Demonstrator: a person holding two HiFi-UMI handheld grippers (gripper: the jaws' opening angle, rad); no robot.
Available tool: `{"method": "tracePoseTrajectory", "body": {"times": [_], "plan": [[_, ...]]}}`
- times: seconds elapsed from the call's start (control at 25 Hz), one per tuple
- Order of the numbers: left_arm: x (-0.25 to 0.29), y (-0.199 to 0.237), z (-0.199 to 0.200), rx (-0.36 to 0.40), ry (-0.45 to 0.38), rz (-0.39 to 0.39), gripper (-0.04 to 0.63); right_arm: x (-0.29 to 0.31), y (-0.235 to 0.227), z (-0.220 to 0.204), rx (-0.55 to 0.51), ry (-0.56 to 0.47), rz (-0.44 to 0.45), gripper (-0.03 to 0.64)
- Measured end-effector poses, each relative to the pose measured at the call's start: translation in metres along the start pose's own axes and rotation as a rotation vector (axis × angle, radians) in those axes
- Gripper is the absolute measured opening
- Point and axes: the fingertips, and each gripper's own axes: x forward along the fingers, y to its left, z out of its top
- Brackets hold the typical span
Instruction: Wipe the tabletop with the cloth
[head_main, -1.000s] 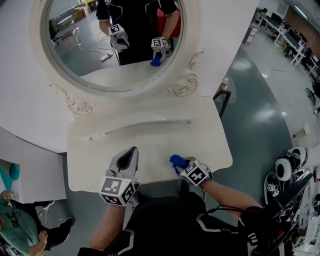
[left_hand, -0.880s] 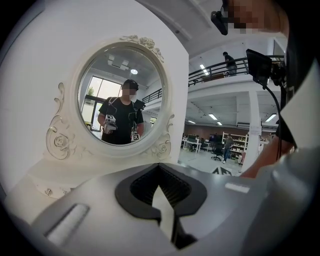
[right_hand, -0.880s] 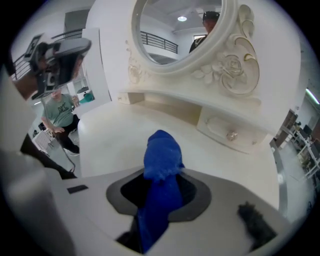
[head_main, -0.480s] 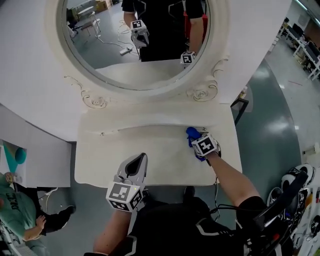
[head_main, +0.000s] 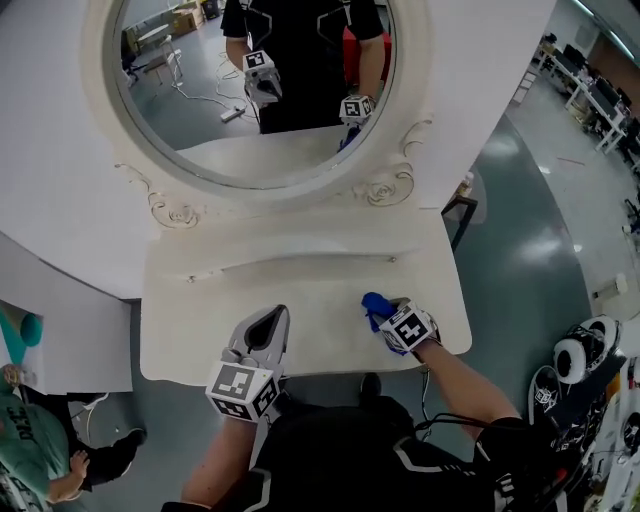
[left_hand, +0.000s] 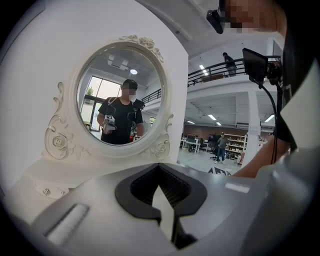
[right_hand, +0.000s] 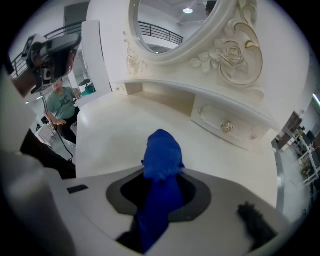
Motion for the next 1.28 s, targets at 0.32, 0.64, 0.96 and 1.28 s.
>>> {"method": "tracePoseTrajectory", "body": {"times": [0.32,0.64,0.96,1.28], "plan": [[0.011,-0.015,0.006,0.006,-0.006,-0.043,0.008,-0.035,0.060,-0.055,0.034,-0.019,0.035,0.104],[0.010,-0.021,0.006,0.014,-0.005,-0.029,0.008,-0.041,0.050,-0.056,0.086,-0.020,0.095,0.104],[0.002,-0.022,0.004,0.012,0.005,0.044,0.008,-0.012,-0.087,0.005,0.091,-0.048,-0.098,0.106],[0.002,-0.021,-0.004,0.005,0.022,0.068,0.008,-0.002,-0.110,0.008,0.096,-0.042,-0.124,0.106]]}}
